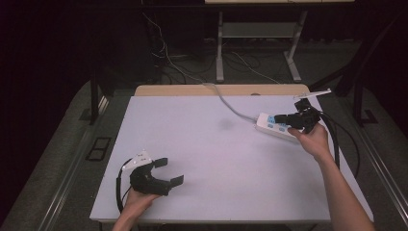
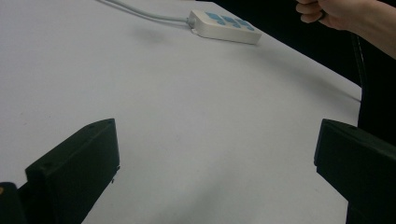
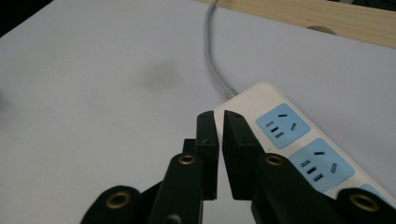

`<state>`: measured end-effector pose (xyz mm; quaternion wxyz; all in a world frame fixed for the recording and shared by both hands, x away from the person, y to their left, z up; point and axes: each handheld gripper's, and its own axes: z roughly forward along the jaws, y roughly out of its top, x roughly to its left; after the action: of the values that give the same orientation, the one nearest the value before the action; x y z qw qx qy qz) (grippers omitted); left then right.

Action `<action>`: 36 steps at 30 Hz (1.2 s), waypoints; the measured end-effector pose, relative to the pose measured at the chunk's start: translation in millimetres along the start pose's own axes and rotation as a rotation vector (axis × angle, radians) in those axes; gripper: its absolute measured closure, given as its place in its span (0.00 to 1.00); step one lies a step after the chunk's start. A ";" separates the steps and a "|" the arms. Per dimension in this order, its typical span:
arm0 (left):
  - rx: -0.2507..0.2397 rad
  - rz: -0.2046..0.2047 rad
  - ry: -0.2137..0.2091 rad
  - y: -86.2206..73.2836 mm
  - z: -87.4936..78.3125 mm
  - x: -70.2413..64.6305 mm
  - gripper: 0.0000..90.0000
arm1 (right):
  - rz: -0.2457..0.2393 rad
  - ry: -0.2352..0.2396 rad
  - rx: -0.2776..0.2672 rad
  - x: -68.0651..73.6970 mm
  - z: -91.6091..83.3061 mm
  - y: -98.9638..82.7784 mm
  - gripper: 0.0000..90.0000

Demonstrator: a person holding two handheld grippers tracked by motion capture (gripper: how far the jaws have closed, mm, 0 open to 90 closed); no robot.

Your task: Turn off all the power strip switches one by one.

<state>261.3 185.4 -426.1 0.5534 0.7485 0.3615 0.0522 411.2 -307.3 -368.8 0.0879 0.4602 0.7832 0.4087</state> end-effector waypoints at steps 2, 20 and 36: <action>-0.001 -0.001 0.001 -0.1 0.3 -0.3 0.00 | 0.001 0.008 -0.011 5.4 -3.8 -3.0 0.88; -0.001 -0.004 0.010 -0.2 -0.6 -0.5 0.00 | 0.016 0.052 -0.064 53.9 -24.6 -46.1 0.01; 0.024 0.005 0.014 -0.5 1.0 -0.5 0.00 | 0.015 0.113 -0.106 78.6 -39.1 -107.6 0.00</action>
<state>261.2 184.4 -426.8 0.5417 0.7556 0.3642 0.0546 277.2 -292.9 -402.2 0.0647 0.4371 0.7606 0.4757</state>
